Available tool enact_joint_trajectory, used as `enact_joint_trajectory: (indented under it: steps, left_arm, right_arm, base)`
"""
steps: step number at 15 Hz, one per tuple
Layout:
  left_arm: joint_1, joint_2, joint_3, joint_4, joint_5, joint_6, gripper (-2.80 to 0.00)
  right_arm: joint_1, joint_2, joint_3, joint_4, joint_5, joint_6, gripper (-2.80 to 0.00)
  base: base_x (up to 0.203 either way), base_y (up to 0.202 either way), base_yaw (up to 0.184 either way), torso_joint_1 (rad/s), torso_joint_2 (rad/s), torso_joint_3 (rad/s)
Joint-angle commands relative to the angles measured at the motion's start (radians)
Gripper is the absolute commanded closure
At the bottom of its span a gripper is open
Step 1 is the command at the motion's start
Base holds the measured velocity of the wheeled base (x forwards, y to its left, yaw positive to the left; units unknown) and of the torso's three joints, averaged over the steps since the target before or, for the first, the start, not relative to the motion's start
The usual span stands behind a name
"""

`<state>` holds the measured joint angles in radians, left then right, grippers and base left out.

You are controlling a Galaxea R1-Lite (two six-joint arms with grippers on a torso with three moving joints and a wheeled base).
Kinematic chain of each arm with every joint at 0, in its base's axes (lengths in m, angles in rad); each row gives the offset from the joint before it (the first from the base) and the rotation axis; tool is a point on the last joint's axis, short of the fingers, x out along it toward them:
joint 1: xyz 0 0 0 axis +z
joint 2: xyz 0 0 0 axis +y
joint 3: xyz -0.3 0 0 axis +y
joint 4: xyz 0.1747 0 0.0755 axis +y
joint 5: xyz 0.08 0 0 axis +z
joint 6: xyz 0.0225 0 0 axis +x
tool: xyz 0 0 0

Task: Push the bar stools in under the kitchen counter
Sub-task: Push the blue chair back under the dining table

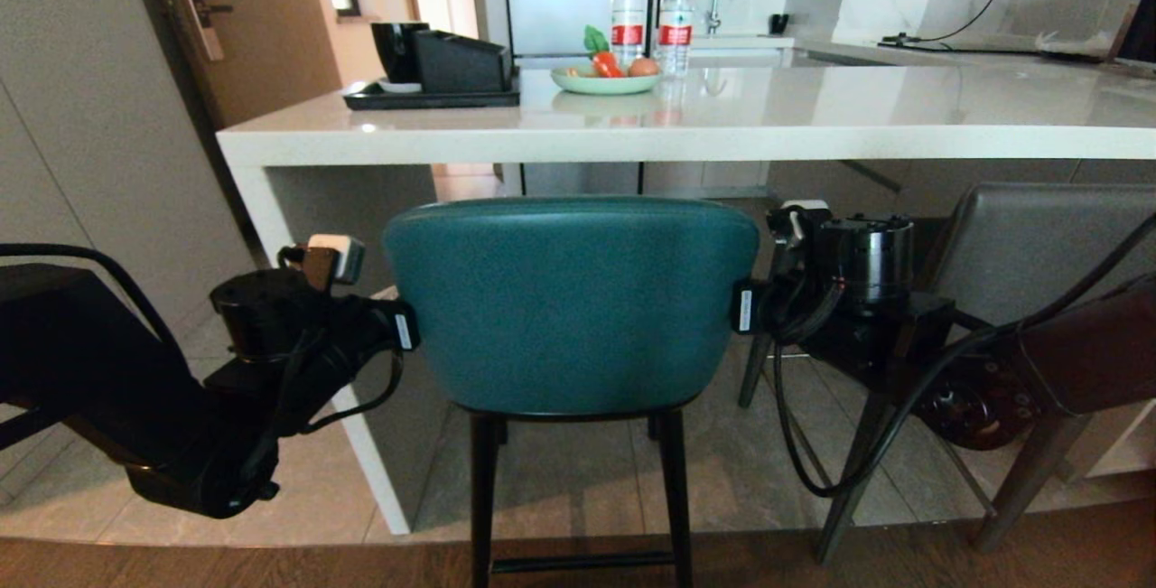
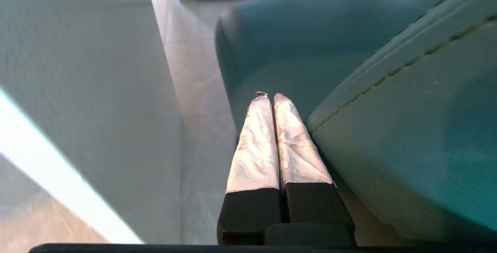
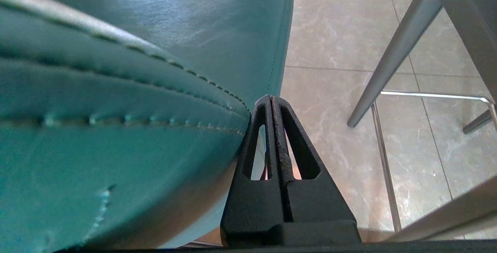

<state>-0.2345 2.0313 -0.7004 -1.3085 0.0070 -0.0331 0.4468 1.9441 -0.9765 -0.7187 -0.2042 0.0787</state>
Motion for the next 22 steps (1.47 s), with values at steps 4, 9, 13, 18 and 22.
enact_joint_trajectory:
  steps: [4,9,13,18,22]
  left_arm:
    - [0.013,0.068,-0.133,0.069,0.005,0.002,0.00]
    - [0.035,0.082,-0.240,0.133,0.006,0.005,0.00]
    - [0.040,0.114,-0.278,0.135,0.005,0.012,0.00]
    - [0.058,0.165,-0.368,0.173,0.005,0.030,0.00]
    - [0.060,0.145,-0.384,0.201,0.006,0.029,0.00]
  right_arm:
    - [-0.033,0.113,-0.172,0.002,0.050,-0.025,0.00]
    - [-0.036,0.178,-0.282,0.003,0.054,-0.056,0.00]
    - [-0.037,0.212,-0.342,0.000,0.054,-0.055,0.00]
    - [-0.037,0.265,-0.431,-0.003,0.040,-0.053,0.00]
    - [-0.036,0.274,-0.459,-0.012,0.032,-0.051,0.00]
  base:
    - [0.000,0.000,0.000,0.000,0.00,0.000]
    - [0.000,0.000,0.000,0.000,0.00,0.000]
    - [0.000,0.000,0.000,0.000,0.00,0.000]
    - [0.000,0.000,0.000,0.000,0.00,0.000]
    - [0.000,0.000,0.000,0.000,0.00,0.000]
